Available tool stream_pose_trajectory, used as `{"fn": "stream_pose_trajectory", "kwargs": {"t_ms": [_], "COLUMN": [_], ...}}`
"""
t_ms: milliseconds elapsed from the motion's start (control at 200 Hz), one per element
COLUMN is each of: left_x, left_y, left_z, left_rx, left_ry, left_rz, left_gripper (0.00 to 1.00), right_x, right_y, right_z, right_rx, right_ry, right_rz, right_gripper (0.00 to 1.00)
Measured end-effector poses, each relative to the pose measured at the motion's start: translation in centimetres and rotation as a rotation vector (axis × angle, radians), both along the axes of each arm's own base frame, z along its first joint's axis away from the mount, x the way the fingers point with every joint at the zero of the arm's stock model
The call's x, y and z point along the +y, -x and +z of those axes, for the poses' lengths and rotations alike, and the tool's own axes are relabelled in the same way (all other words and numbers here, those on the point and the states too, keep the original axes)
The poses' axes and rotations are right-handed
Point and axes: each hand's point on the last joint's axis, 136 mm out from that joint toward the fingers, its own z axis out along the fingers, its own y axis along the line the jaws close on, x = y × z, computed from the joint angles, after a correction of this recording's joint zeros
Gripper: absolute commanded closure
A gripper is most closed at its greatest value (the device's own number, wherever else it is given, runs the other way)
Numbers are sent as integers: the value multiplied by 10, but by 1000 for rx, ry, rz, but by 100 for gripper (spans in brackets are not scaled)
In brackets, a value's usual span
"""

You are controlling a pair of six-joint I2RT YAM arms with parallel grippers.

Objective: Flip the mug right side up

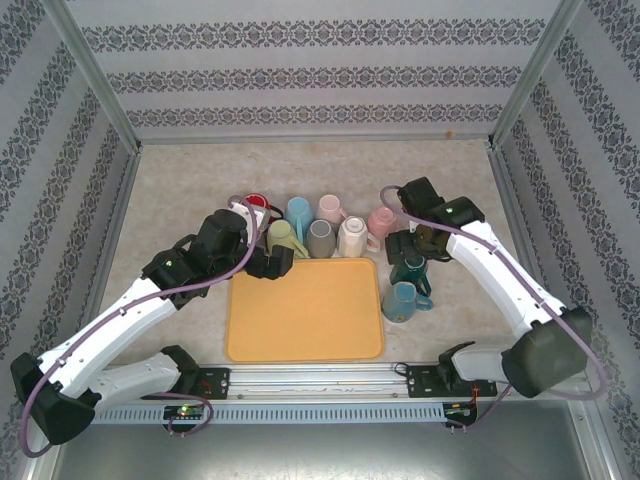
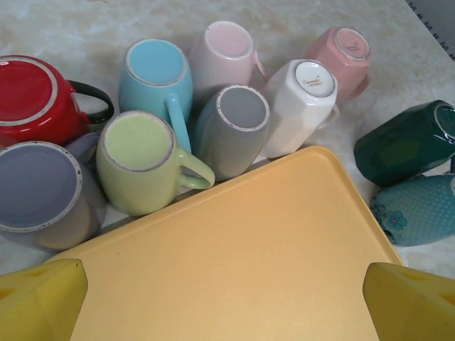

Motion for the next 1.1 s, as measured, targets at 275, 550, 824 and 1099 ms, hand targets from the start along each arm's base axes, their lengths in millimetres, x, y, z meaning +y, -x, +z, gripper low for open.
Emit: {"fn": "stream_pose_trajectory", "kwargs": {"t_ms": [275,550,824,1099], "left_x": [1,3,5,7], "left_y": [8,11,12,12], "left_z": [13,17,22,23], "left_rx": [-32,-46,-62,-70], "left_ry": [42,55,63,63], "left_rz": [-17,-19,-15,-10], "left_gripper": [1,1,1,1], "right_x": [-4,-3,-6,-1], "right_y": [-4,-6,-8,-7], "right_z": [-38,-60,-73,-82], "right_rx": [143,208,248,283], "right_ry": [-47,-33,-24,-48], "right_rz": [-58,-62,-78,-77], "right_gripper": [2,2,3,5]}}
